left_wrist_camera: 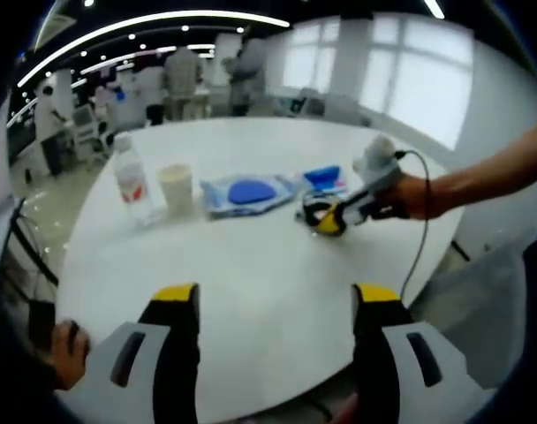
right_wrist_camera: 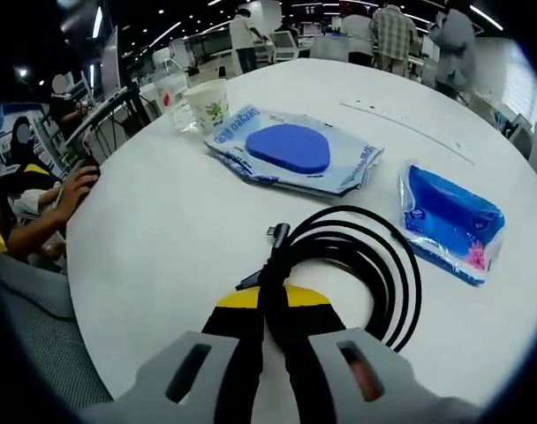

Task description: Arrange the tabletop items into an orderly group along one side of the table until the central work area is clear of visible clutter.

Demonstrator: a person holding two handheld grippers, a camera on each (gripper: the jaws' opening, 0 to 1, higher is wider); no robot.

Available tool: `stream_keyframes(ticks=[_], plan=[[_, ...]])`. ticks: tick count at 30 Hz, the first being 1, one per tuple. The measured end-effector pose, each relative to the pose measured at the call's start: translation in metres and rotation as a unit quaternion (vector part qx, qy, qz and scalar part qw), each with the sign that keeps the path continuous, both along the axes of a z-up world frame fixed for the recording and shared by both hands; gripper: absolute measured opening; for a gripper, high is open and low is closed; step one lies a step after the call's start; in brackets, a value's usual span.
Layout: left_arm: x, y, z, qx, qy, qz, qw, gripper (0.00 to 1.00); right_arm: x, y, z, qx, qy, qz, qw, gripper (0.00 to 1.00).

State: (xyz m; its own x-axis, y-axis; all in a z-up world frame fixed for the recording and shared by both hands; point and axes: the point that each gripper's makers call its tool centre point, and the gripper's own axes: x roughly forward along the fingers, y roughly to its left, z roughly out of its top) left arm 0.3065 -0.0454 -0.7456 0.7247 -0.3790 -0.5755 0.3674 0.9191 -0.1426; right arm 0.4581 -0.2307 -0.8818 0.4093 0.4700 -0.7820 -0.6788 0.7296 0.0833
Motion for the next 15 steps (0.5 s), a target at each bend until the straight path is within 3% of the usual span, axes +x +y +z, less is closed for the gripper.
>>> stream_keyframes(ticks=[15], plan=[[-0.0005,-0.0003,0.0000,-0.002,-0.004,0.002,1.0000,0.66,-0.0071,-0.0003,0.0024,0.001,0.000,-0.013,0.9999,0.08]])
